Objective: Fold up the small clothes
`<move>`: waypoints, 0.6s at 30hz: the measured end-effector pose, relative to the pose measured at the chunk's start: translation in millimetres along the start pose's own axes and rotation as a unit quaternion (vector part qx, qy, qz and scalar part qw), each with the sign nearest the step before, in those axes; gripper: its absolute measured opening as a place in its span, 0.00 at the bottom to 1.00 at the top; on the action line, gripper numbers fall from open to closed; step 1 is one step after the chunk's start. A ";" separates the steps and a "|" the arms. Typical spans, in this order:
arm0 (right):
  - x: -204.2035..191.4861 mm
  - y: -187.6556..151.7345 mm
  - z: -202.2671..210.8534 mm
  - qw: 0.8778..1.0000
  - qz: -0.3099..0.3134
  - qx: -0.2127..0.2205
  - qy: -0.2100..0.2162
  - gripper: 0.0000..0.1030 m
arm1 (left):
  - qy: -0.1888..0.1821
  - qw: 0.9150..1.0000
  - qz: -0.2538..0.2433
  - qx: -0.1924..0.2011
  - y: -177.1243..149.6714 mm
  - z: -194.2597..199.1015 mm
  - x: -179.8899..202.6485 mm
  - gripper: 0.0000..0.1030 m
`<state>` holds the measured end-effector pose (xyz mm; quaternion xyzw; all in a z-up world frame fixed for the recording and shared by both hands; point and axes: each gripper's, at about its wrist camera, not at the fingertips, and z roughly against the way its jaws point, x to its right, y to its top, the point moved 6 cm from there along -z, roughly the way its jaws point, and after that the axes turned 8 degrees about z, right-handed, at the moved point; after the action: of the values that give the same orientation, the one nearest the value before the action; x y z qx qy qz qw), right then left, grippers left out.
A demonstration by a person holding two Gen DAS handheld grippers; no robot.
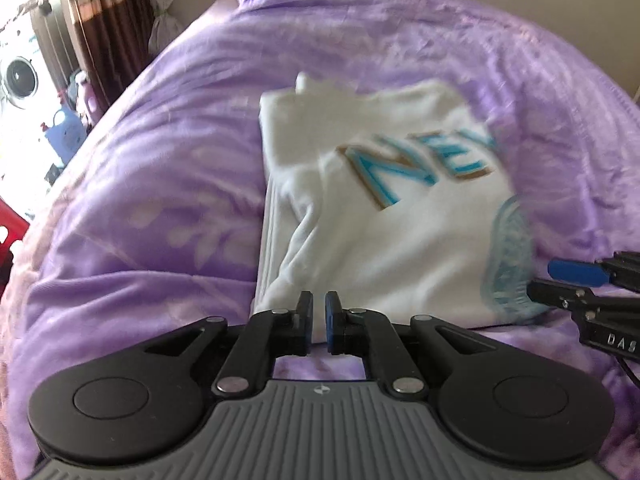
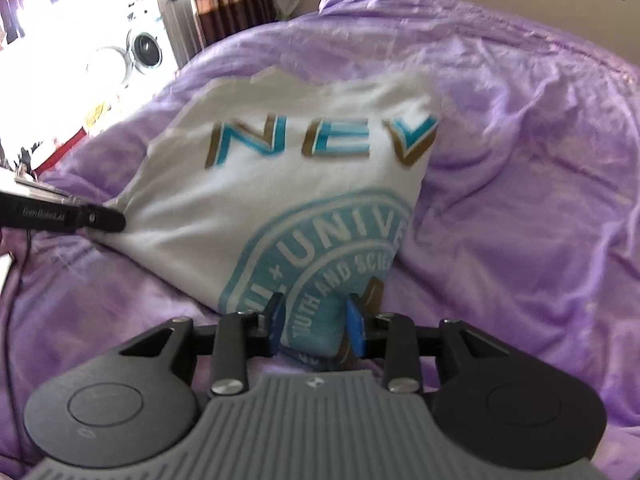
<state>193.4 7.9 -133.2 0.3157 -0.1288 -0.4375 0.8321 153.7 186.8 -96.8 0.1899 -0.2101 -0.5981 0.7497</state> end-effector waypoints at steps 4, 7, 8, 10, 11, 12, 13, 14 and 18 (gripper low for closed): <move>-1.6 18.5 44.8 0.999 -0.006 0.051 -0.011 0.40 | 0.007 0.999 0.001 0.051 5.1 48.1 8.4 0.08; -6.6 29.8 82.8 0.995 -0.008 0.095 -0.026 0.47 | 0.008 0.995 0.000 0.103 7.4 88.6 16.5 0.22; -8.5 31.3 95.8 0.994 -0.008 0.109 -0.030 0.50 | 0.010 0.993 0.000 0.120 7.1 101.3 19.5 0.28; -13.5 31.8 119.0 0.990 -0.010 0.132 -0.036 0.54 | 0.017 0.988 -0.002 0.152 8.0 122.8 26.9 0.38; -16.8 30.8 129.4 0.989 -0.009 0.144 -0.038 0.54 | 0.019 0.986 0.000 0.168 6.3 133.2 29.8 0.48; -20.0 29.5 138.9 0.987 -0.009 0.154 -0.040 0.57 | 0.020 0.982 0.005 0.187 3.2 144.6 32.9 0.52; -24.7 27.3 148.2 0.986 -0.006 0.163 -0.043 0.64 | 0.020 0.979 0.007 0.202 2.8 151.6 34.6 0.59; -28.2 25.6 156.1 0.984 -0.004 0.171 -0.045 0.66 | 0.021 0.977 0.009 0.214 0.9 158.8 36.8 0.66; -44.2 13.7 177.4 0.981 0.002 0.188 -0.046 0.67 | 0.034 0.968 0.013 0.246 -9.5 173.9 43.6 0.78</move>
<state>89.4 -23.8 14.5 0.4462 -0.2475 -0.4175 0.7519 60.3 136.4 47.9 0.3866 -0.3274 -0.5115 0.6940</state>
